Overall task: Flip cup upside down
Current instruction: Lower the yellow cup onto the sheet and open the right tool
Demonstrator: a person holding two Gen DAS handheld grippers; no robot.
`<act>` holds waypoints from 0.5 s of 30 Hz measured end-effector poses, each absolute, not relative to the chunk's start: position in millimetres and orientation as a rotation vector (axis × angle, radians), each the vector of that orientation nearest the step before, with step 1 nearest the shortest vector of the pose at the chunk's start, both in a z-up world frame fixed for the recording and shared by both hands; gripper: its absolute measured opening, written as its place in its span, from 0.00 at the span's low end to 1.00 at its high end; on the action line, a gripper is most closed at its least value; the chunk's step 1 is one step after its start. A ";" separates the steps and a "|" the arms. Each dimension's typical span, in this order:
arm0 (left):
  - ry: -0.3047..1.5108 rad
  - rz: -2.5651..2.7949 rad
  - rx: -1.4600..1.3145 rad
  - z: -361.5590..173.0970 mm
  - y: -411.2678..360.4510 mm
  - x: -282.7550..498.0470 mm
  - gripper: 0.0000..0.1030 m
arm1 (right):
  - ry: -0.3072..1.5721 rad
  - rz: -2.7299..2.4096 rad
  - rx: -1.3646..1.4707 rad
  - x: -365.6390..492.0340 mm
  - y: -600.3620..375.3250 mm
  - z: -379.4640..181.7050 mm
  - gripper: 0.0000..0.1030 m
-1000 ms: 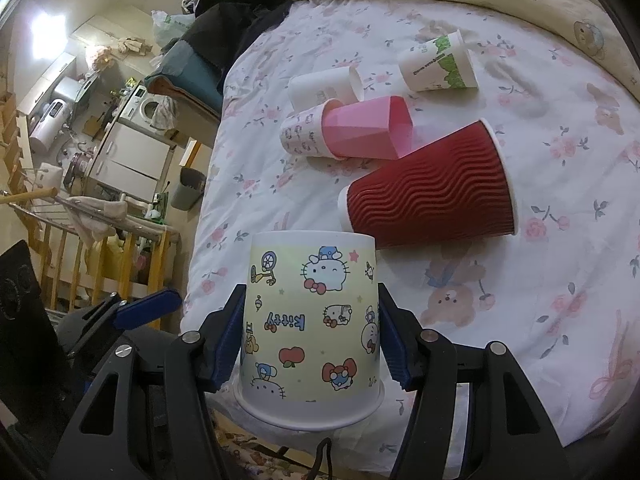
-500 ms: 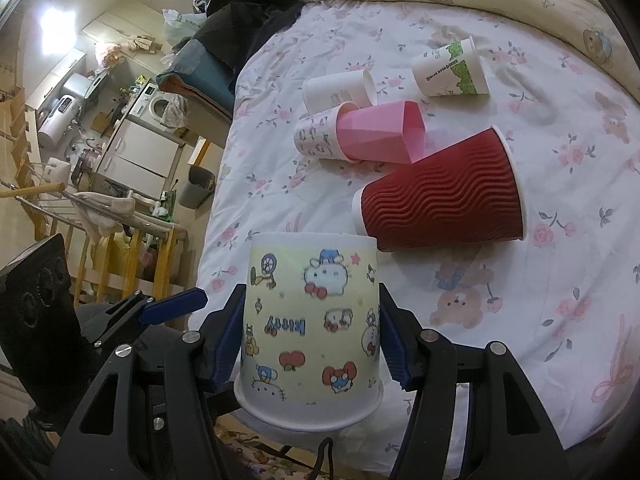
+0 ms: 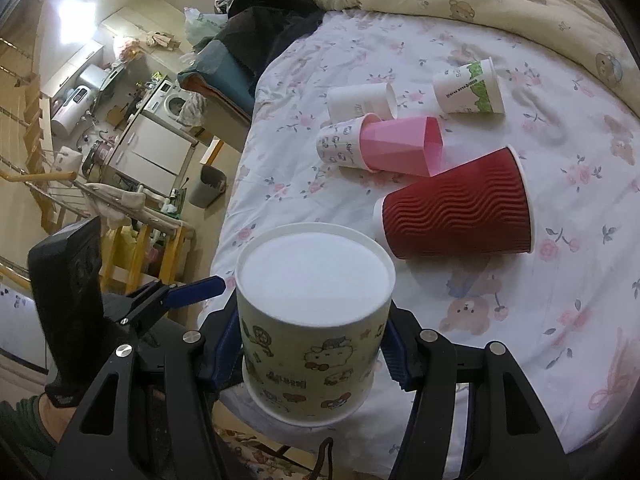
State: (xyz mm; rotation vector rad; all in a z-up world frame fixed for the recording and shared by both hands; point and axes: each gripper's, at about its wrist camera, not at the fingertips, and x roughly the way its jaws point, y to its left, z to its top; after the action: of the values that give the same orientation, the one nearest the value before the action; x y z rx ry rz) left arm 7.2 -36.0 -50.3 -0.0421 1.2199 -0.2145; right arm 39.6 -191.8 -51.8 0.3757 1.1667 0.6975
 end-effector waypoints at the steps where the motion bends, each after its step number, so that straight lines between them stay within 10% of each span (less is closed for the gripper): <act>1: 1.221 -0.205 -0.043 -50.9 -34.4 8.2 0.92 | 1.167 0.701 0.376 39.6 -191.6 -52.1 0.60; 15: 1.187 0.062 -0.168 -35.8 44.7 -9.0 0.92 | 1.177 0.680 0.141 59.5 -136.5 -79.4 0.60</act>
State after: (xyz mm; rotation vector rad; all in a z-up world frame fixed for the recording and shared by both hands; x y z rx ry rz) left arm -9.0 44.7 -35.8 -0.1681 1.1872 0.0617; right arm 59.5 -136.5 -79.4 0.1407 1.1768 0.6803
